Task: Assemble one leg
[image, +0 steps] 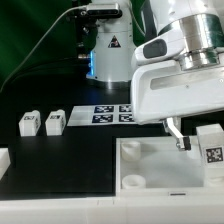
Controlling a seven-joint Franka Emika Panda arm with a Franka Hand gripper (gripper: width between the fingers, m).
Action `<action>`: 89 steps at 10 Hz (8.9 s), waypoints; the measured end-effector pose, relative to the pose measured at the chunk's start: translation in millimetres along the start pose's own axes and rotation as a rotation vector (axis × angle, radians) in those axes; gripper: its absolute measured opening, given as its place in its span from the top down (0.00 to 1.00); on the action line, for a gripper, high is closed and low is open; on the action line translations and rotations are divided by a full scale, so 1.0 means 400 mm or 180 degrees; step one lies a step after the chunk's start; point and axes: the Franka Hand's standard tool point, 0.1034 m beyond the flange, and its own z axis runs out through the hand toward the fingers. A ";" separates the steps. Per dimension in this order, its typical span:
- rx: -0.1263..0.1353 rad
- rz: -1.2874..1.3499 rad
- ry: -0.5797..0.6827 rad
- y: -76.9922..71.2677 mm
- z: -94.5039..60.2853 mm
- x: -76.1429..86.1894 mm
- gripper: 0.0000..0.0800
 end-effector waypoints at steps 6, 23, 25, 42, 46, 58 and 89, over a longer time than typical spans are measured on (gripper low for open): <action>0.0030 0.0037 -0.0235 0.014 -0.026 0.032 0.19; 0.0287 0.0237 -0.1974 0.004 0.028 0.042 0.61; 0.0268 0.0303 -0.1978 0.007 0.028 0.042 0.62; -0.0889 0.4357 -0.2016 0.010 0.040 0.051 0.26; -0.0518 0.2690 -0.2059 -0.004 0.029 0.050 0.19; -0.0363 0.2063 -0.1826 0.013 0.042 0.069 0.62; -0.0934 0.4285 -0.1529 0.018 0.049 0.063 0.62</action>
Offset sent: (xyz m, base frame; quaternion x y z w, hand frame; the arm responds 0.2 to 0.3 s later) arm -0.0032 -0.0053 0.0133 -0.0075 -0.0423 0.0073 0.9990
